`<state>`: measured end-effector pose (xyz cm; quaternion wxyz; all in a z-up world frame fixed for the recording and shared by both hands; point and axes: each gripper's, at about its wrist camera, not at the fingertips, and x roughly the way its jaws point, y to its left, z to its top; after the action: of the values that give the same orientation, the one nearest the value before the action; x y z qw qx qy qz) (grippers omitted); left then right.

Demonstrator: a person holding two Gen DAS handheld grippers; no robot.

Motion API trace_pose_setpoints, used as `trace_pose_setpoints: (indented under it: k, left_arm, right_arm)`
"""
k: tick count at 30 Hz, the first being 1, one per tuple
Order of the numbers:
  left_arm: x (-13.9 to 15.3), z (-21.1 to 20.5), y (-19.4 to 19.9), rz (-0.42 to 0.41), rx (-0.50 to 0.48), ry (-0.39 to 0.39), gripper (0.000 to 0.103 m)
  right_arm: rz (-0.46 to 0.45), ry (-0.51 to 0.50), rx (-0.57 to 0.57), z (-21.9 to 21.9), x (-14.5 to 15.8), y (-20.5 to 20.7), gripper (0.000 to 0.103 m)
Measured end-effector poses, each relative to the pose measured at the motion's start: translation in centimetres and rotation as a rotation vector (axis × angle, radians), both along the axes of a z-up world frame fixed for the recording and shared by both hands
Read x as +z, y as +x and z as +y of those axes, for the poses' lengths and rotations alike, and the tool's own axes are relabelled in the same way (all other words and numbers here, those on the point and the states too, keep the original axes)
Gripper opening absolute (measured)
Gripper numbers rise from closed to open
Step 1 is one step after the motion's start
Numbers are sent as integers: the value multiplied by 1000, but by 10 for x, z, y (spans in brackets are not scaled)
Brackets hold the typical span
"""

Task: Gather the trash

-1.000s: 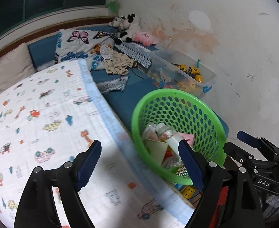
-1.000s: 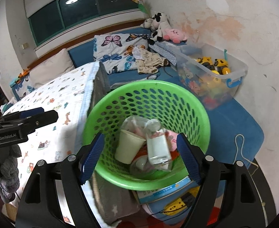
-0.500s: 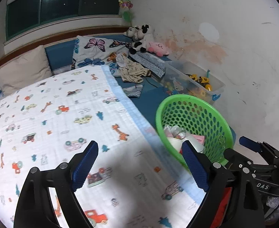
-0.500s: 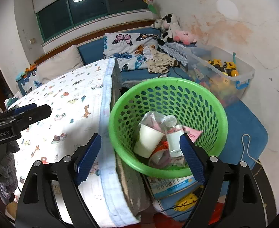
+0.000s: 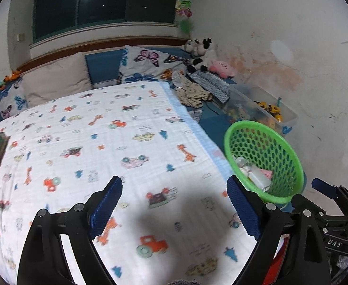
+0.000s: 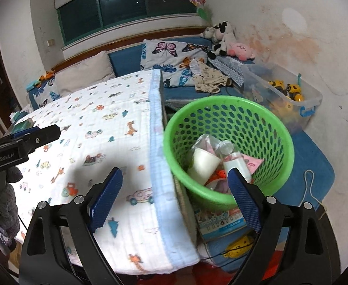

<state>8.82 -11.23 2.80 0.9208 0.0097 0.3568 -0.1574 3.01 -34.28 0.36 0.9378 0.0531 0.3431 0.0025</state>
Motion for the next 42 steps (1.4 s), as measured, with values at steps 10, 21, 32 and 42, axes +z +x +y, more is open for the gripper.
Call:
trace_pose_setpoints:
  k: [10,21,32,42]
  left_arm:
    - [-4,39,-15,12,98,-2,87]
    - [-7,59,-25,7,157,8,87]
    - [-7,61,-31,-6,154,22,87]
    - [-8,57,-37,-18,129,41,87]
  right_arm:
    - [-12,18,29,23,0,-7,92]
    - [-3,27,42,32,-3,-10,92]
    - [-4,29,40,32,-2,-11,93]
    - [-2,33,40,33,-3,-11,94]
